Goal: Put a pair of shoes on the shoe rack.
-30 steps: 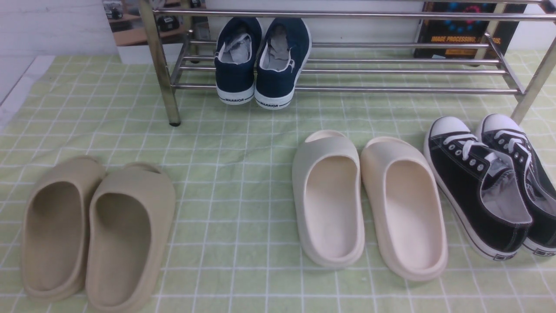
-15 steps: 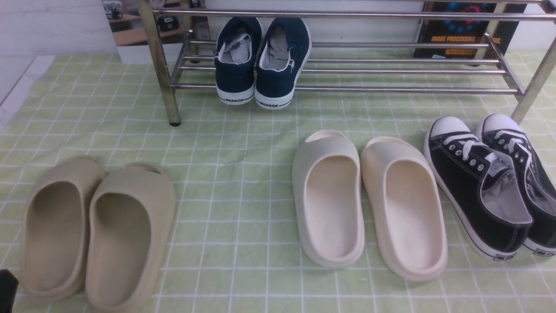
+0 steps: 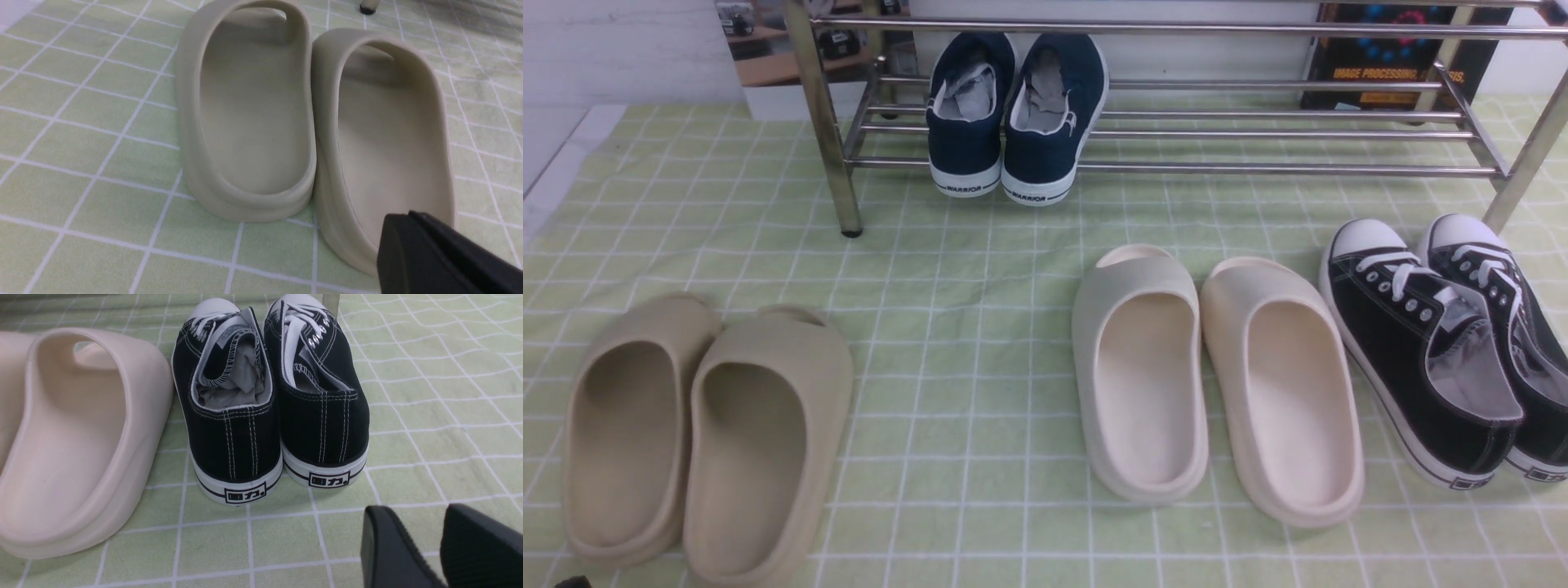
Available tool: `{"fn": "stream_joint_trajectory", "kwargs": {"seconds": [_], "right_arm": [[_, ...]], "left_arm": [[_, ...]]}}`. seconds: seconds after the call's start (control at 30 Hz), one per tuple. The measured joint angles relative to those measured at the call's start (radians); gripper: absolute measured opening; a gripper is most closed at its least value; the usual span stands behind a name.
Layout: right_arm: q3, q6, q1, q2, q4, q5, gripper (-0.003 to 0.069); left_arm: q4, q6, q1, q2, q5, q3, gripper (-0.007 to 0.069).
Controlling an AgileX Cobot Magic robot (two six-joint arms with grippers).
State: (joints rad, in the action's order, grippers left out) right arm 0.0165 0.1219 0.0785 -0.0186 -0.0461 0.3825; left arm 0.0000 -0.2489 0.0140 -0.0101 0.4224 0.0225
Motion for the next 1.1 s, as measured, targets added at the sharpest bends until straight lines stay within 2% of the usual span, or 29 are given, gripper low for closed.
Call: {"fn": "stream_joint_trajectory", "kwargs": {"seconds": [1.1], "right_arm": [[0.0, 0.0, 0.0, 0.0, 0.0, 0.0, 0.0239]], "left_arm": [[0.0, 0.004, -0.01, 0.0, -0.054, 0.005, -0.0013]]}}
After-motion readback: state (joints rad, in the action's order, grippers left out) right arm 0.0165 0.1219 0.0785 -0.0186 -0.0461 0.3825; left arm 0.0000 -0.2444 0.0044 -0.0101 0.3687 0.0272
